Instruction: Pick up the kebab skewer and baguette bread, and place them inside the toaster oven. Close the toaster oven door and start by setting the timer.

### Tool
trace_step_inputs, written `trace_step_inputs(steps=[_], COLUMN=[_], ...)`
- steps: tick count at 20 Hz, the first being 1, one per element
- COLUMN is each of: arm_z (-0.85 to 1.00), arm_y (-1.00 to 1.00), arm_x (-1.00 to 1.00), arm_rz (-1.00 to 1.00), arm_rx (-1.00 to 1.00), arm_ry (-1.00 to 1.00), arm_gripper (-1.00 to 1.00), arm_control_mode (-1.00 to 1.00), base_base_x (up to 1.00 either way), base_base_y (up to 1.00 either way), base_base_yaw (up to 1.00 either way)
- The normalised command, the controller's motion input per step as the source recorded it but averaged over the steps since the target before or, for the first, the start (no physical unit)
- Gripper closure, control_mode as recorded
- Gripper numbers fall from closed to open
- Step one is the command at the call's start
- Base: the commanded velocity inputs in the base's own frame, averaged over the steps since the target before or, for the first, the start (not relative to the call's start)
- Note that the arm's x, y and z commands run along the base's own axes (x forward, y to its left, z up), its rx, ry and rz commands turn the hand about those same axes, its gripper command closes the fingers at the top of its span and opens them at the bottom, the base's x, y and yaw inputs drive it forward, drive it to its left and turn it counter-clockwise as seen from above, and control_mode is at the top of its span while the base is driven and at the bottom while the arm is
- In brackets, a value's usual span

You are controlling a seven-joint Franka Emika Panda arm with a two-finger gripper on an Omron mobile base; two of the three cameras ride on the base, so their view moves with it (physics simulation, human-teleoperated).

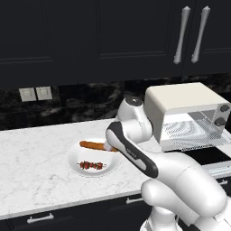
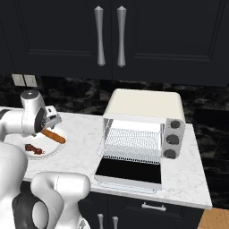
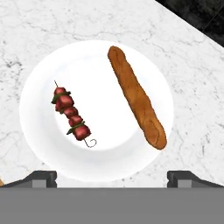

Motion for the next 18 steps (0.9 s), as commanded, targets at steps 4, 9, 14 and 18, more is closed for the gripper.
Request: trace_step_inputs(steps=[4,9,14,18], arm_z=[0.0,-0.05,-0.23,-0.23], arm_y=[0.0,0.02,0.21,0.38], arm_x=[0.23,0.21,0.23,0.31], arm_rz=[0.0,0.0,0.0,0.0], arm_rx=[0.0,0.0,-0.03,-0.05], arm_ry=[-0.01,0.0,0.0,0.0], arm_gripper=[-1.0,-1.0,-1.0,-1.0], arm_control_mode=[-1.0,-1.0,-1.0,-1.0], base_base_x=[0.0,0.0,0.0,0.0], base_base_y=[0.0,0.0,0.0,0.0], base_base_yaw=[0.0,0.0,0.0,0.0])
